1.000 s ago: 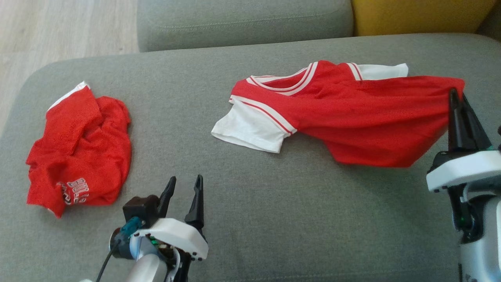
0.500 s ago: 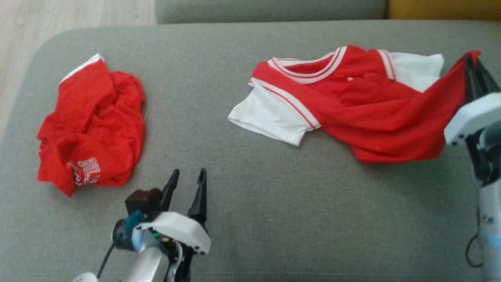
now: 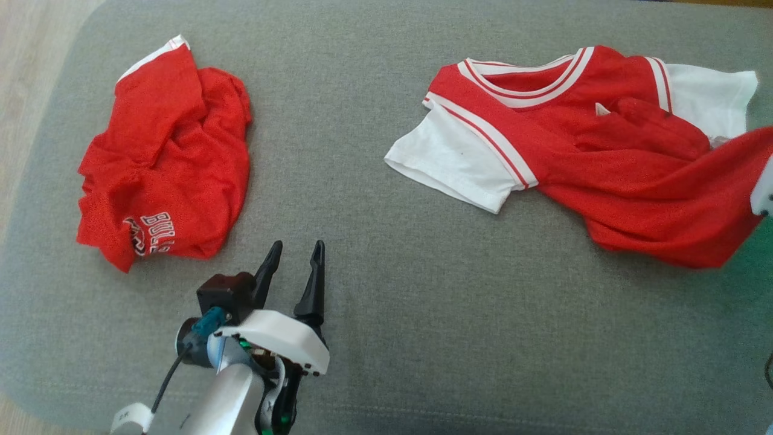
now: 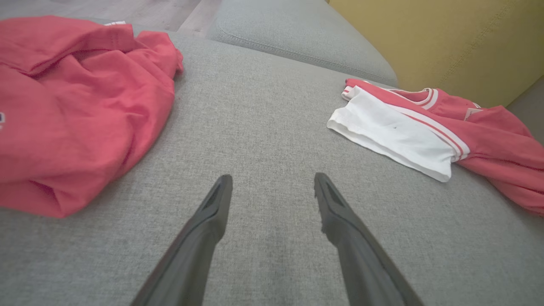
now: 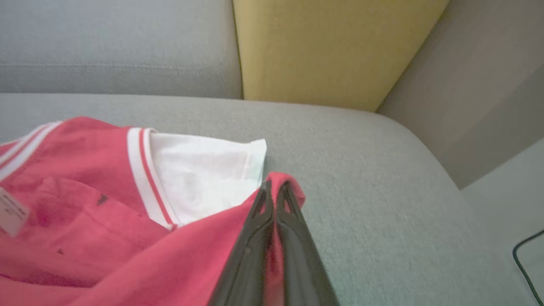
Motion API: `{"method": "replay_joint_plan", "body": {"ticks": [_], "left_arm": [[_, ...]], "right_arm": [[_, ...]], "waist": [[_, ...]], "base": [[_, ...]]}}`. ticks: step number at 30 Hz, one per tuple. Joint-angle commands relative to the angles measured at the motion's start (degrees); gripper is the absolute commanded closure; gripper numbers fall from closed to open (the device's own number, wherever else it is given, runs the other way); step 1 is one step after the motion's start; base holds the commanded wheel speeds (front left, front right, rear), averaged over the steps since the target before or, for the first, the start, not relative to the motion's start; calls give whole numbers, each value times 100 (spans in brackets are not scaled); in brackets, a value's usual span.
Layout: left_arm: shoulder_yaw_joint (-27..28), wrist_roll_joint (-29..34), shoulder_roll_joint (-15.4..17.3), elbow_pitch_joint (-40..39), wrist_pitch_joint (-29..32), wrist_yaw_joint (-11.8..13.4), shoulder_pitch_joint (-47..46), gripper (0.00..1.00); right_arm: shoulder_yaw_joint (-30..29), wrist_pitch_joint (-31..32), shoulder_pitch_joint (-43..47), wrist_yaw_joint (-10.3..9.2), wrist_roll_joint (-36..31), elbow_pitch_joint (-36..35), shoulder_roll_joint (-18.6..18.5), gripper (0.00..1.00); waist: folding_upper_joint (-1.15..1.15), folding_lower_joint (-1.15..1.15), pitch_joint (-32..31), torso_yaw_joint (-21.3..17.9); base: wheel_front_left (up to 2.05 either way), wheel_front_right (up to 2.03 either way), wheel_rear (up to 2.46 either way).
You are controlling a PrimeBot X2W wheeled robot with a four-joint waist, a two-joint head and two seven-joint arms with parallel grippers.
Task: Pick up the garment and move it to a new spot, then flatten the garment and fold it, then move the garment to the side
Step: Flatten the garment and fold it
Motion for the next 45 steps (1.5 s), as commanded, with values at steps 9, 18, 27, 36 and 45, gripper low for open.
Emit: {"method": "replay_joint_plan", "body": {"ticks": [9, 18, 27, 36, 45], "left_arm": [[179, -18, 36, -130, -71, -6, -242, 0], [238, -9, 36, -162, -71, -5, -189, 0], [356, -2, 36, -253, -71, 35, 11, 0], [491, 92, 36, -228, -71, -5, 18, 0], [517, 386, 38, 432, -71, -60, -683, 0]], "right_arm": [[-1019, -29, -155, 12, -1058, 246, 289, 0], [-1402, -673, 242, 12, -1152, -75, 858, 0], [-436, -1399, 1579, 12, 294, -1167, 1345, 0], [498, -1449, 2740, 12, 1477, -2250, 1370, 0], [798, -1401, 2834, 12, 1703, -2685, 1371, 0]], "waist": [[0, 0, -63, -259], [0, 0, -291, -661], [0, 0, -540, -1086], [0, 0, -547, -1332], [0, 0, -266, -1460]], "base": [[0, 0, 0], [0, 0, 0], [0, 0, 0], [0, 0, 0], [0, 0, 0]]}}
